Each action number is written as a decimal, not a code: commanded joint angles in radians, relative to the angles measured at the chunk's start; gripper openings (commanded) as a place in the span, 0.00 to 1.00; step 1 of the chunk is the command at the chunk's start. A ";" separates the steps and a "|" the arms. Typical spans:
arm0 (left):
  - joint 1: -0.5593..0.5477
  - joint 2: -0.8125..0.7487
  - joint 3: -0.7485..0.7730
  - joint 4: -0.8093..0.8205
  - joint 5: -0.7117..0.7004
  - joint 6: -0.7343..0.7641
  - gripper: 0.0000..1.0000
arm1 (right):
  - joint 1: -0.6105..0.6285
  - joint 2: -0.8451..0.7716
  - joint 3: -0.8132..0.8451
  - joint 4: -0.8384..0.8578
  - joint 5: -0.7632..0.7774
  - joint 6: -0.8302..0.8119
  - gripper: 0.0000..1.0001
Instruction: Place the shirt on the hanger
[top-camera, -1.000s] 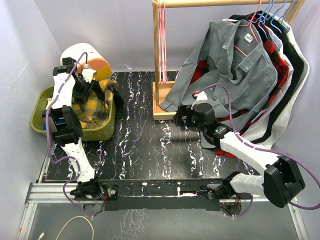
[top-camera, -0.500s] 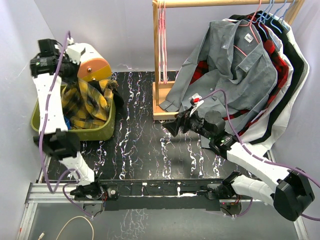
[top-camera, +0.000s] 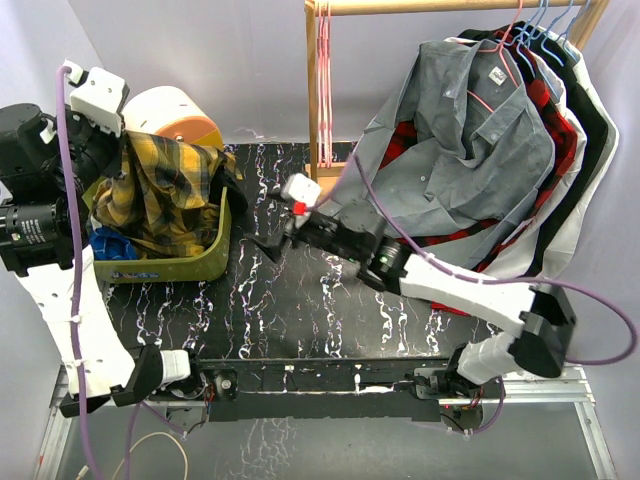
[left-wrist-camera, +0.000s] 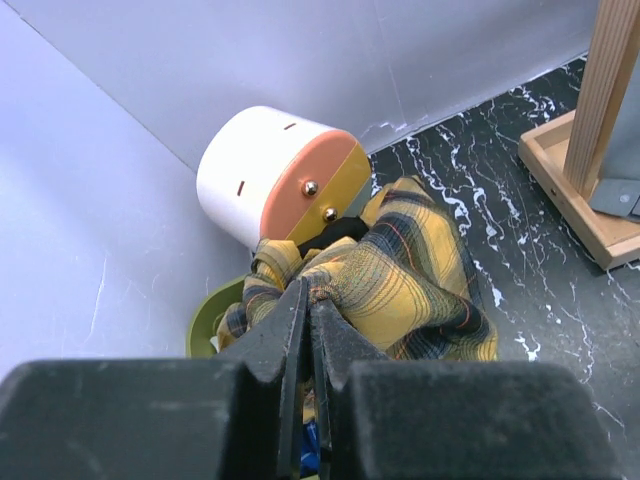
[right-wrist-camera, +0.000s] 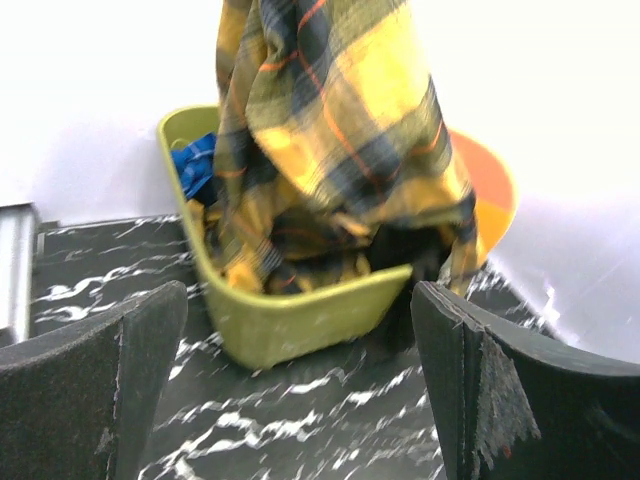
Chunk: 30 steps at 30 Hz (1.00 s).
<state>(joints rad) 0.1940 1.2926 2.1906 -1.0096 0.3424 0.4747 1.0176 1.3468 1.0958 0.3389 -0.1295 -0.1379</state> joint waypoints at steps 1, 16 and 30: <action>-0.002 0.027 0.049 0.048 0.032 -0.042 0.00 | -0.007 0.184 0.219 0.026 -0.076 -0.182 0.98; -0.002 0.004 0.088 0.017 0.136 -0.130 0.00 | 0.030 0.720 0.867 -0.072 -0.103 -0.188 0.98; -0.001 0.068 0.447 0.186 0.039 -0.300 0.00 | 0.126 0.534 1.193 0.009 0.230 -0.419 0.08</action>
<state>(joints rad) 0.1940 1.3437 2.5389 -0.9886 0.4404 0.2676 1.1187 2.0457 2.0773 0.2604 0.0376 -0.4763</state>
